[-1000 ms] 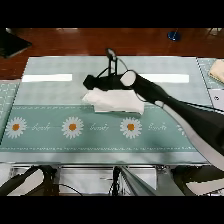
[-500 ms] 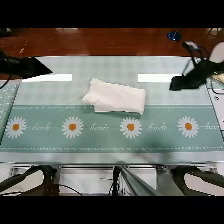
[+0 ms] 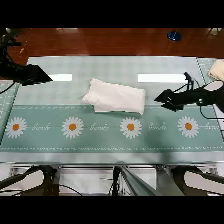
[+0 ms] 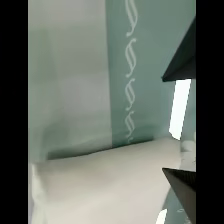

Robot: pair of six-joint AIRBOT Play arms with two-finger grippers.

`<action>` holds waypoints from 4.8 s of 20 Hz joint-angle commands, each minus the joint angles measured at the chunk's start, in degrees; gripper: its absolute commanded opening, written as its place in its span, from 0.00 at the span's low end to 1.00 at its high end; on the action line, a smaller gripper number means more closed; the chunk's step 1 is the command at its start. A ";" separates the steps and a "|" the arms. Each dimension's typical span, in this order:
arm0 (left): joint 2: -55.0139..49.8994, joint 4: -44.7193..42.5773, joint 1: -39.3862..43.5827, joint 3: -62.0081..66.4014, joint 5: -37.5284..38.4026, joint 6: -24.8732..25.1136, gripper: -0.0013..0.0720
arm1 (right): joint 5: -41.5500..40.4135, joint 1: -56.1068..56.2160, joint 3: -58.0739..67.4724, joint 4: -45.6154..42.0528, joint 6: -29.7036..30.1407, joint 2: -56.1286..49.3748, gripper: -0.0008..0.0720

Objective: Fold the shirts.

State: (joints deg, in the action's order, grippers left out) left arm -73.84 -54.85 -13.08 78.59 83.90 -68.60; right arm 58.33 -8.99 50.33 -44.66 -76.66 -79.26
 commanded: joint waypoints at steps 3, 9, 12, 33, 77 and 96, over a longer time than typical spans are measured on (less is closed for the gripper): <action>-0.09 -0.24 0.11 0.00 0.90 -0.24 0.76 | -13.22 9.79 -2.19 15.82 2.73 -6.99 0.83; -0.09 -0.20 1.60 0.00 1.27 -0.22 0.76 | -14.43 16.68 -0.09 30.95 10.34 -12.35 0.35; -0.09 -0.22 1.68 0.00 1.27 -0.20 0.76 | -5.88 14.19 4.20 30.10 13.77 -10.27 0.04; -0.11 -0.26 1.68 0.00 -2.45 1.11 0.75 | 46.71 -53.77 11.13 -63.69 -12.70 23.85 0.04; -5.11 -34.93 28.11 0.02 -15.50 -18.71 0.54 | 30.03 2.56 37.40 -35.87 -7.10 -4.02 0.31; -6.34 -34.95 27.69 0.02 -20.68 -20.85 1.00 | 19.87 4.94 32.17 -37.66 -2.03 -4.11 0.75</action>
State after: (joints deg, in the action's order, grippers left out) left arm -79.96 -89.76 14.59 78.59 63.51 -89.38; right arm 79.40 -4.16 82.59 -82.50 -78.43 -83.37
